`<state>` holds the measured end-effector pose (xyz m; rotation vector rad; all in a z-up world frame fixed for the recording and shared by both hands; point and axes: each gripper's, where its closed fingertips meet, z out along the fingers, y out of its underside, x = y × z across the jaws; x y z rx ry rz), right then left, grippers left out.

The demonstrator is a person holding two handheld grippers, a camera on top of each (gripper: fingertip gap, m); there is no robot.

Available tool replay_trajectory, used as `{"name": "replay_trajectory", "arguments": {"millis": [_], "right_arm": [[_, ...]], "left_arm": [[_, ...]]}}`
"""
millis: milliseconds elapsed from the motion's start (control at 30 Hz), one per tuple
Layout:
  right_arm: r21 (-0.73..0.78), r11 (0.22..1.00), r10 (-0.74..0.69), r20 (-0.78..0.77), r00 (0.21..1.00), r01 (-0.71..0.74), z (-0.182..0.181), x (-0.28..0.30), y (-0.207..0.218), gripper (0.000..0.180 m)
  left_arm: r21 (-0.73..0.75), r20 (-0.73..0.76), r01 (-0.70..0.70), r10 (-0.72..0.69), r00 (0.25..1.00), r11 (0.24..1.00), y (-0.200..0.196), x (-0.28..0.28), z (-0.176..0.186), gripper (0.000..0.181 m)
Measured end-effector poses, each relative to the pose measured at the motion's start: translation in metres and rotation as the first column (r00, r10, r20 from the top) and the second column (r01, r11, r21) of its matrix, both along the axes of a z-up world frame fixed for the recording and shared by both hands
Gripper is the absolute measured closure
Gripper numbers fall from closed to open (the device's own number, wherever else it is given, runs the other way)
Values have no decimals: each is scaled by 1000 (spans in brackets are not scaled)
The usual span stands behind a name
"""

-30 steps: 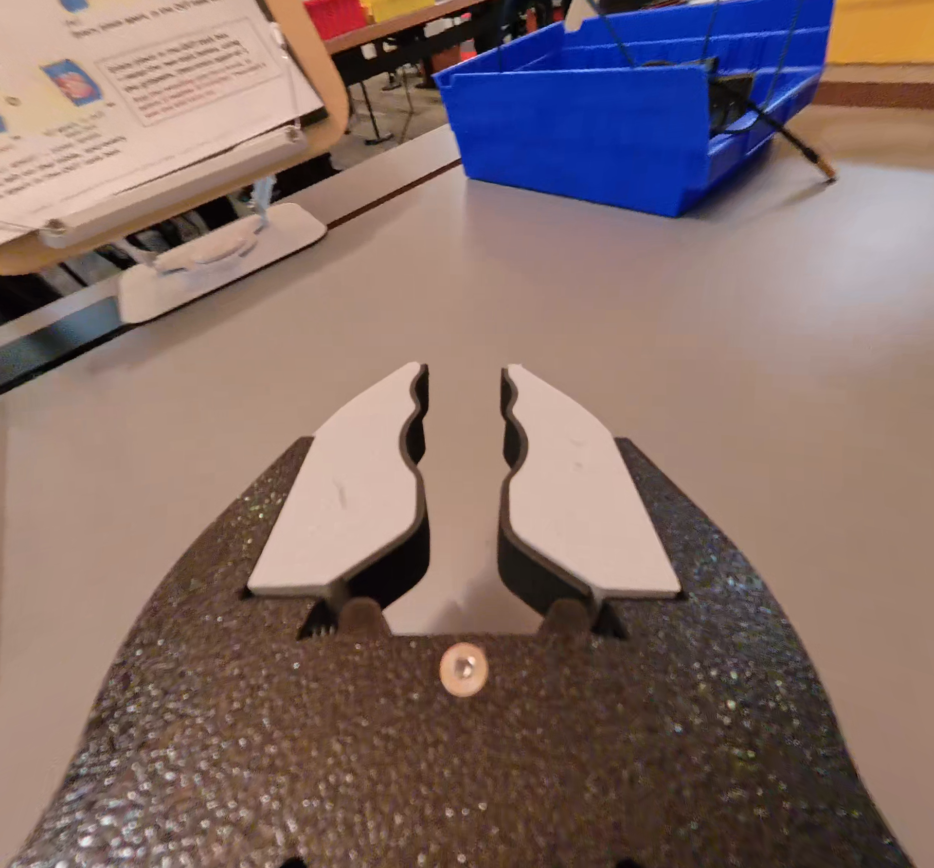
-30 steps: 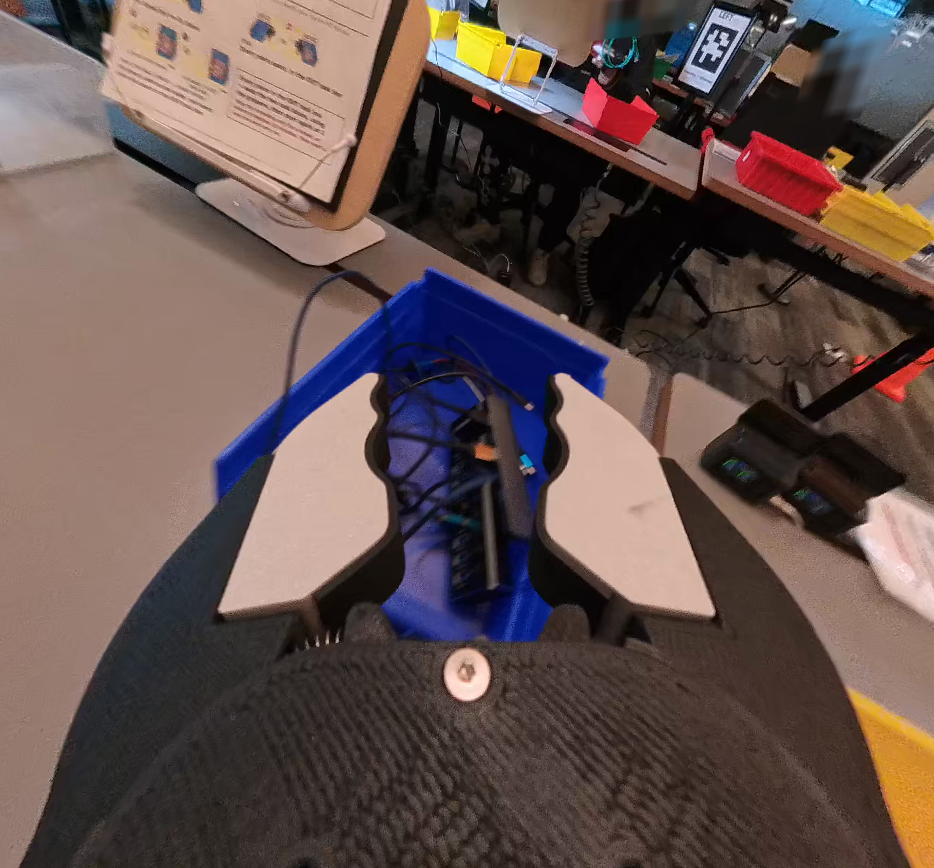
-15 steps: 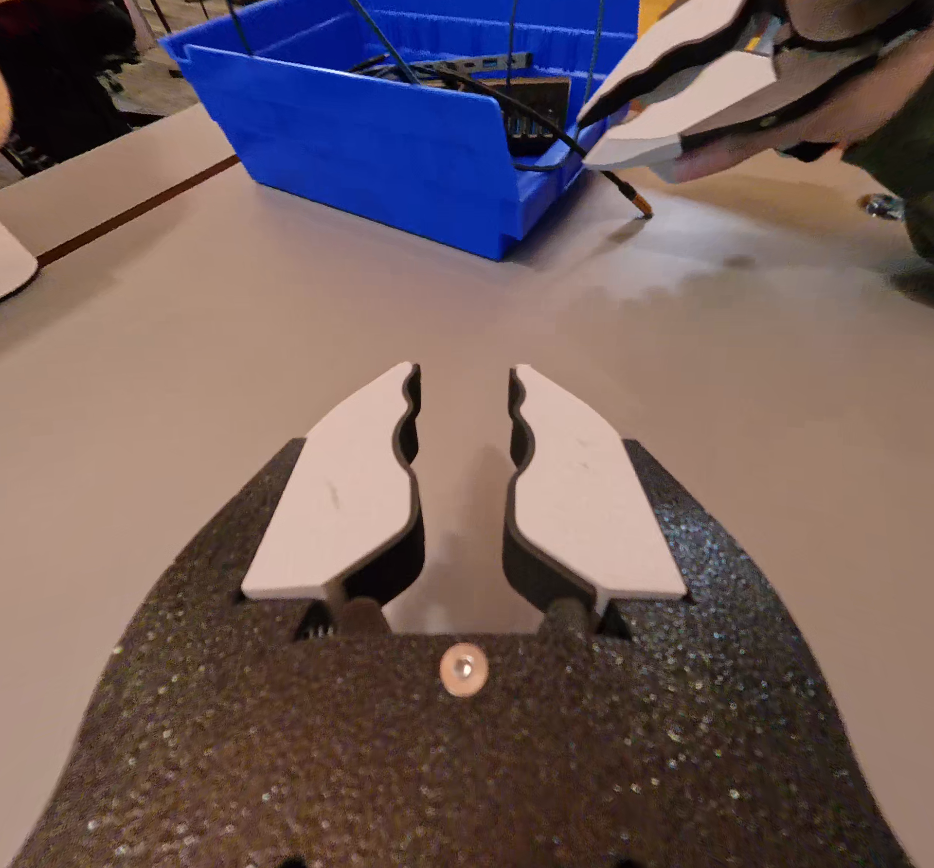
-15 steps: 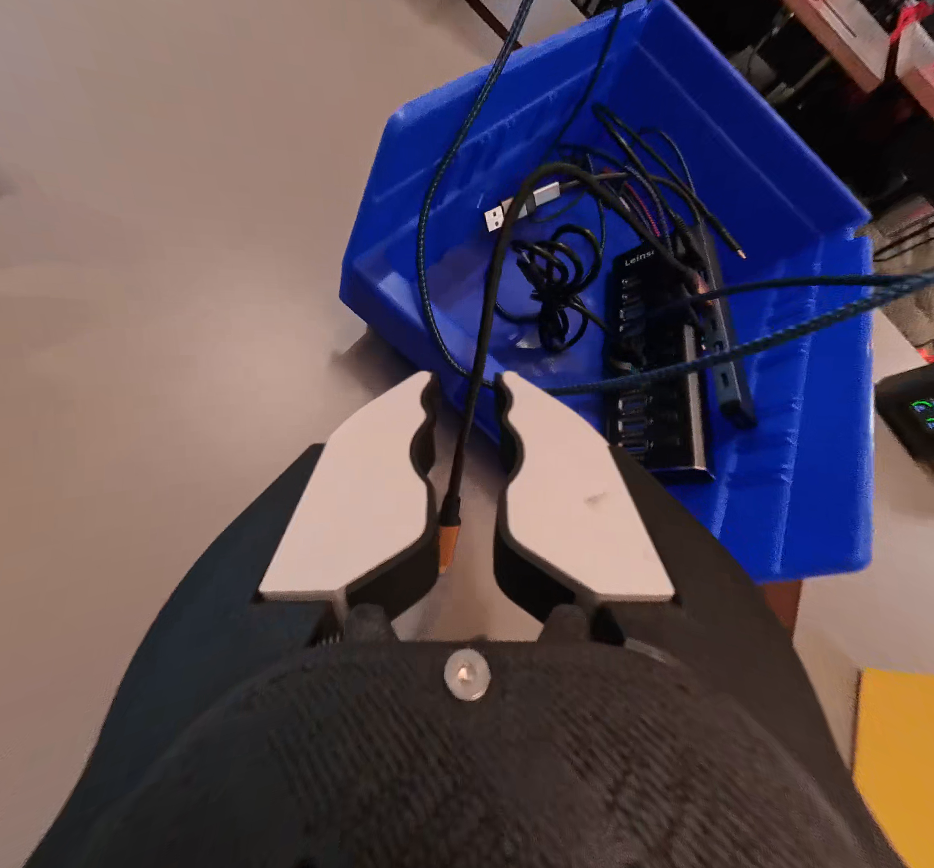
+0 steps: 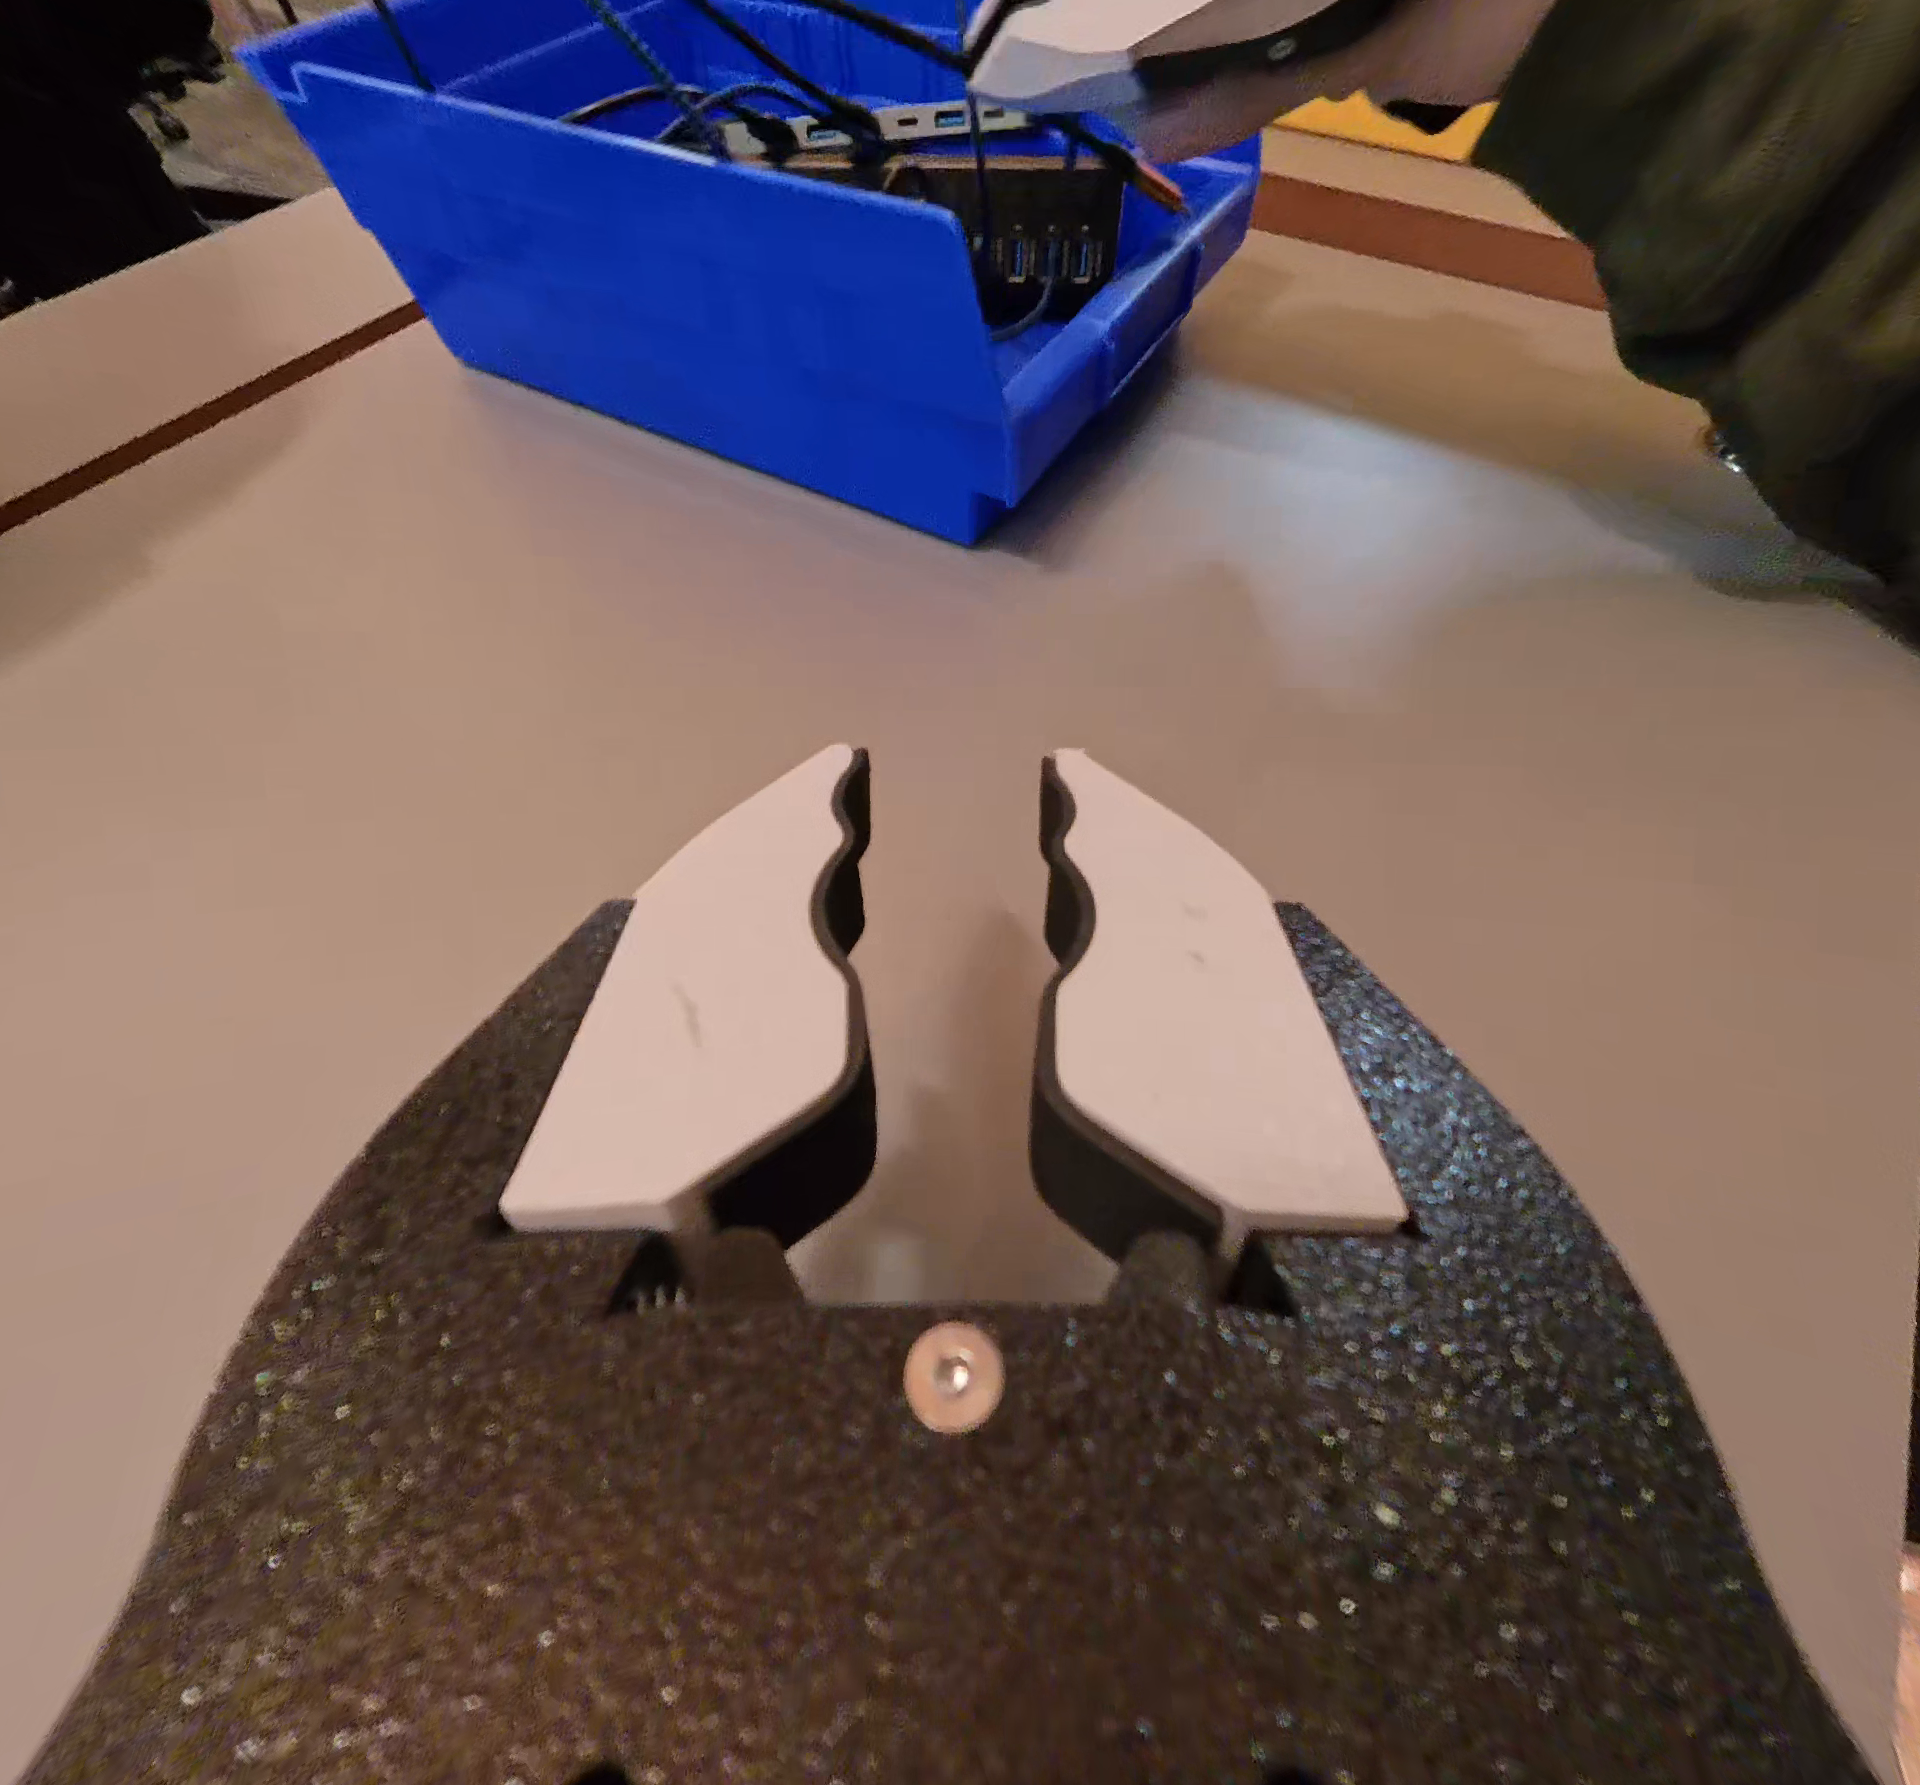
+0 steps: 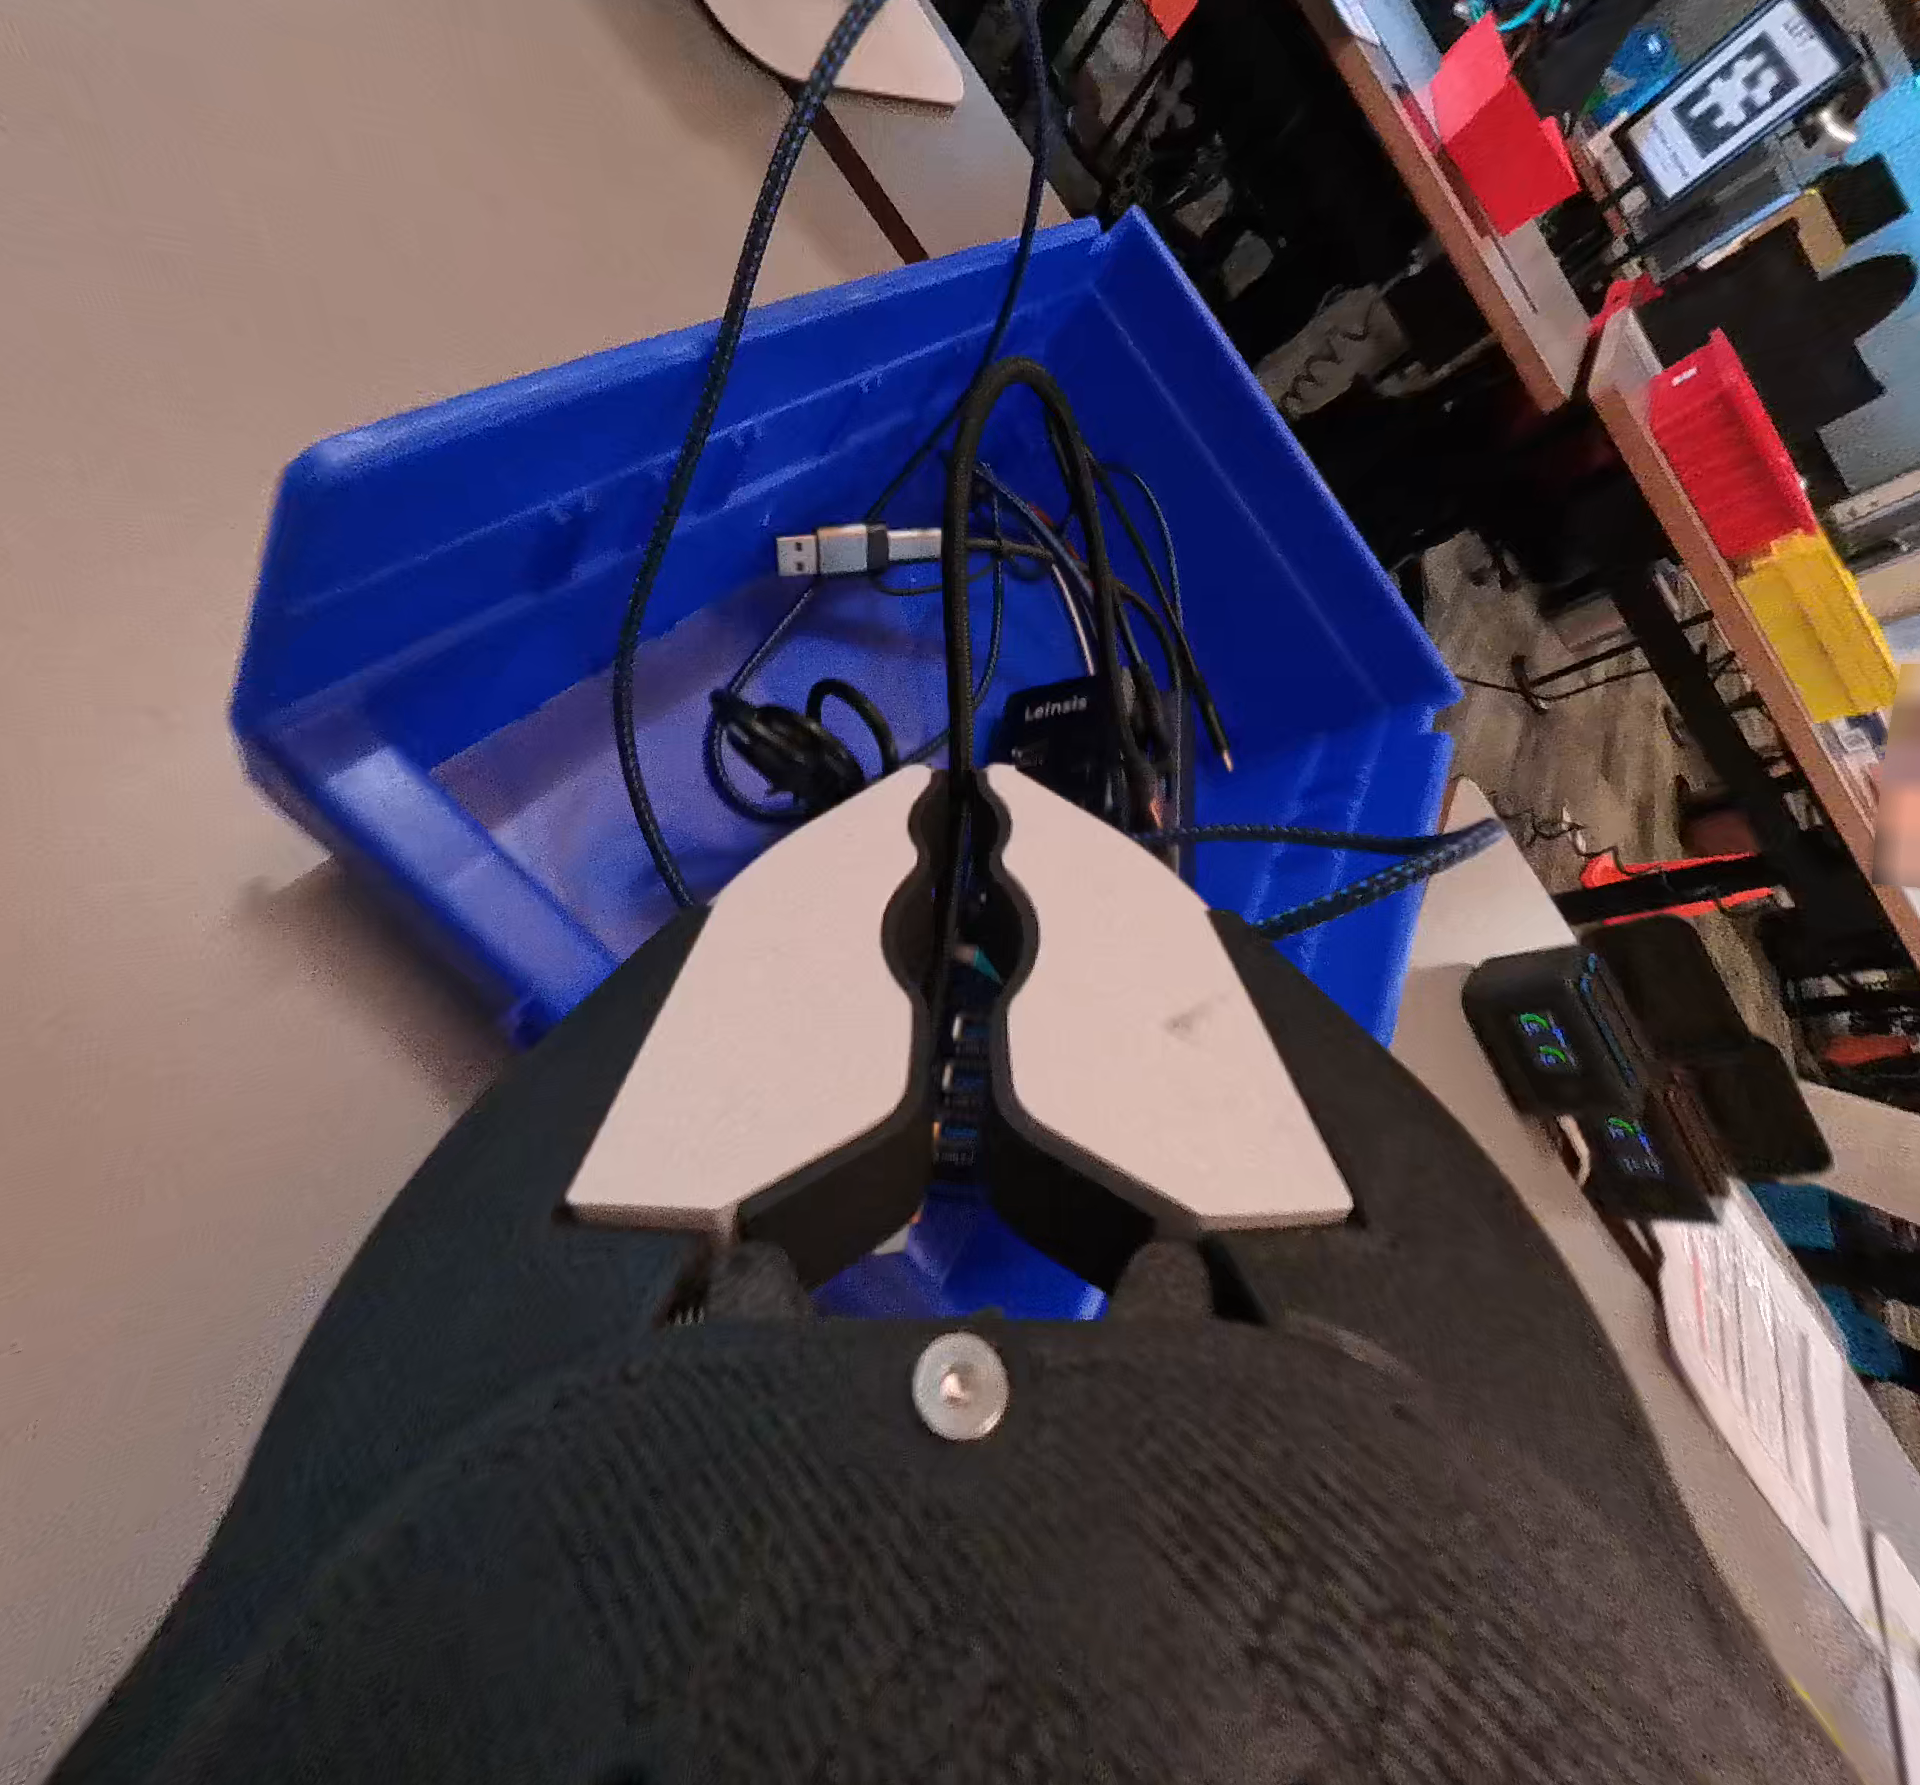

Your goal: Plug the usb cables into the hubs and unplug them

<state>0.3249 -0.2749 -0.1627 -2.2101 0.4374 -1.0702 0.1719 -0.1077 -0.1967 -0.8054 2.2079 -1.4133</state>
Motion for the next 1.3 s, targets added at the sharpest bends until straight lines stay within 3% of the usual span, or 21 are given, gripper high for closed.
{"name": "replay_trajectory", "arguments": {"millis": [33, 167, 300, 400, 467, 500, 633, 700, 800, 867, 933, 1033, 1167, 1300], "right_arm": [[1, 1000, 10, -21, 1000, -10, -7, 6, 5, 175], [48, 999, 6, 0, 1000, -6, -21, 20, 18, 175], [156, 986, 81, -126, 989, -61, -34, 12, 33, 170], [165, 986, 41, -106, 994, -23, -23, 11, 22, 156], [253, 968, 56, -184, 981, -8, -15, -8, 23, 129], [313, 950, 78, -202, 976, -11, -9, -20, 25, 115], [497, 867, 71, -150, 986, 13, 14, -57, 18, 101], [565, 822, -11, -99, 995, 66, 23, -70, 2, 97], [707, 681, -214, -59, 975, 193, 36, -80, -33, 101], [748, 624, -269, -64, 961, 225, 37, -84, -47, 103], [736, 622, -297, -93, 950, 267, 36, -84, -57, 102], [710, 651, -330, -55, 942, 269, 45, -87, -65, 103], [712, 662, -330, -7, 944, 236, 61, -95, -66, 106], [692, 691, -331, 46, 943, 209, 76, -102, -67, 107]], "left_arm": [[-1, 5, 6, -6, 1000, 1000, -5, 2, 2, 151], [-19, 8, 27, -27, 1000, 999, -29, 14, 12, 150], [-50, 42, 12, -10, 999, 999, -46, 32, 29, 147], [-97, -8, -27, 26, 1000, 995, -60, 50, 35, 137], [-107, -28, -49, 46, 999, 993, -71, 59, 37, 127], [-100, -20, -64, 63, 998, 993, -76, 64, 37, 123], [-56, 12, -171, 172, 985, 984, -87, 88, 28, 120], [-43, -22, -202, 201, 979, 979, -95, 98, 22, 117], [2, -41, -252, 252, 967, 968, -101, 117, 12, 117], [46, -35, -288, 289, 957, 957, -100, 131, 5, 114], [68, -32, -285, 287, 957, 956, -104, 140, 2, 121], [79, 5, -332, 333, 943, 940, -97, 149, 4, 147], [84, 47, -388, 385, 922, 918, -55, 153, 7, 168], [131, 60, -327, 322, 945, 936, -3, 123, 7, 174]]}}
